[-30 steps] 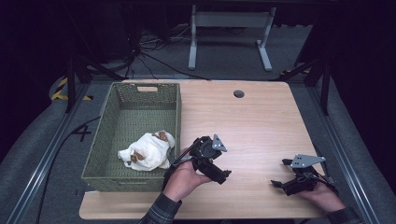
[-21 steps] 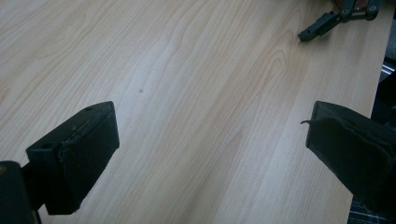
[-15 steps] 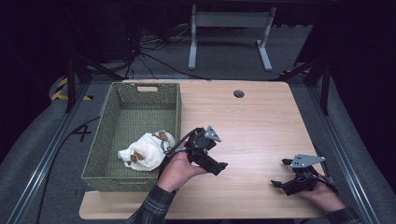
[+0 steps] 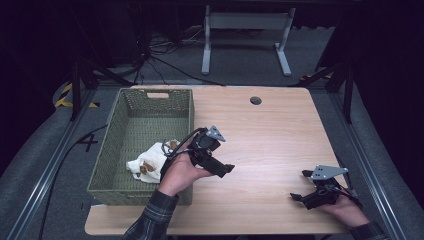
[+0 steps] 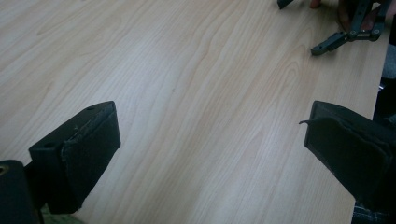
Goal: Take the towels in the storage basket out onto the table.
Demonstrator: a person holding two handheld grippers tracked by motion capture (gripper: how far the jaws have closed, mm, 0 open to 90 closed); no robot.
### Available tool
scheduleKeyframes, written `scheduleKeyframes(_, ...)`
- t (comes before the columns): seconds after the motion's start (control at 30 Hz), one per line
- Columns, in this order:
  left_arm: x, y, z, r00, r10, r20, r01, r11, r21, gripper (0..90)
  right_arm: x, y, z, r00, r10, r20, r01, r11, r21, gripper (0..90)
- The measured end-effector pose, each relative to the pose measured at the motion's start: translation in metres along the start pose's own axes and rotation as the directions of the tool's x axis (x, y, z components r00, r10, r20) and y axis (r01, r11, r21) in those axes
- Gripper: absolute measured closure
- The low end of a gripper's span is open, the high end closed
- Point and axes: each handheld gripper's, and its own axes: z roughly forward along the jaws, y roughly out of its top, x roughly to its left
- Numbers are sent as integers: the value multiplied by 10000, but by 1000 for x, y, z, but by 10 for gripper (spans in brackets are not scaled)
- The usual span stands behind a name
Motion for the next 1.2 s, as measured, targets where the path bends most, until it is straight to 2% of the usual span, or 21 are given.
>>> scheduleKeyframes(0.2, 13, -7, -11, 9992, -208, -349, 204, 9997, -114, 41, 0, 0, 0, 10000, -12, -5, 12, 10000, -2, 17)
scheduleKeyframes(0.57, 27, -18, -28, 9951, -587, -797, 559, 9977, -371, 46, 0, 0, 0, 10000, -14, -6, 14, 10000, 0, 16)
scheduleKeyframes(0.77, 35, -28, -43, 9900, -776, -1178, 732, 9965, -414, 46, 0, 0, 0, 10000, -14, -5, 14, 10000, -2, 17)
scheduleKeyframes(1.0, 43, -36, -55, 9846, -1046, -1400, 985, 9939, -497, 46, 0, 0, 0, 10000, -14, -7, 14, 10000, 0, 16)
scheduleKeyframes(1.2, 50, -44, -67, 9745, -1302, -1825, 1218, 9909, -567, 46, 0, 0, 0, 10000, -19, -12, 19, 10000, -2, 16)
